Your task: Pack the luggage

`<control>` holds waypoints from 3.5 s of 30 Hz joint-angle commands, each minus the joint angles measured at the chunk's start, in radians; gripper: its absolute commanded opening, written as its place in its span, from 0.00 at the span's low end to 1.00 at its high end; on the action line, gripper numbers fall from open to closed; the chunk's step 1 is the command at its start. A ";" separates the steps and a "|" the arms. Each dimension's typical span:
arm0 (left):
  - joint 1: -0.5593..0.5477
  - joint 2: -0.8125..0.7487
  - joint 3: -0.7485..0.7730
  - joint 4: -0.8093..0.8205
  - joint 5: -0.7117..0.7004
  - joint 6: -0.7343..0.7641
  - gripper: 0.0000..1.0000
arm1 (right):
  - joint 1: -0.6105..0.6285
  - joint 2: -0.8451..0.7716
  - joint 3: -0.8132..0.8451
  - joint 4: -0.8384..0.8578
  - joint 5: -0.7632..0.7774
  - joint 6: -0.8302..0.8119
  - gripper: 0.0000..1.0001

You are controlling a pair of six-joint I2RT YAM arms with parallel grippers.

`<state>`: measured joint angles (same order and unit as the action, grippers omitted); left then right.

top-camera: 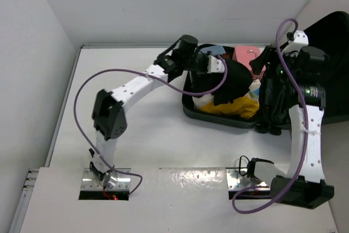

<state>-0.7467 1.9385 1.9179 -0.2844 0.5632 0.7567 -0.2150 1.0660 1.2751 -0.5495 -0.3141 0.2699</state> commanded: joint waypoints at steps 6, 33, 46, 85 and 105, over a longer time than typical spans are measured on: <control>-0.009 0.096 -0.179 0.070 0.246 0.229 0.00 | 0.006 0.106 0.067 0.066 -0.233 0.054 0.79; -0.071 0.276 -0.266 0.490 0.126 -0.131 0.09 | 0.221 0.328 -0.128 -0.016 -0.082 -0.123 0.67; -0.062 0.301 -0.329 0.439 -0.129 -0.103 0.29 | 0.241 0.531 -0.125 0.025 0.049 -0.196 0.59; 0.113 -0.142 -0.412 0.348 0.056 -0.471 0.68 | 0.428 0.023 -0.091 -0.061 -0.476 -0.377 0.78; 0.041 -0.256 -0.411 -0.171 0.121 0.079 1.00 | 0.119 0.037 -0.054 -0.035 -0.401 -0.147 0.95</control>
<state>-0.6514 1.6245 1.5169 -0.3931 0.7605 0.7486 -0.0399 1.0794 1.1645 -0.6083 -0.6910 0.0643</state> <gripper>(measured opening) 0.995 0.949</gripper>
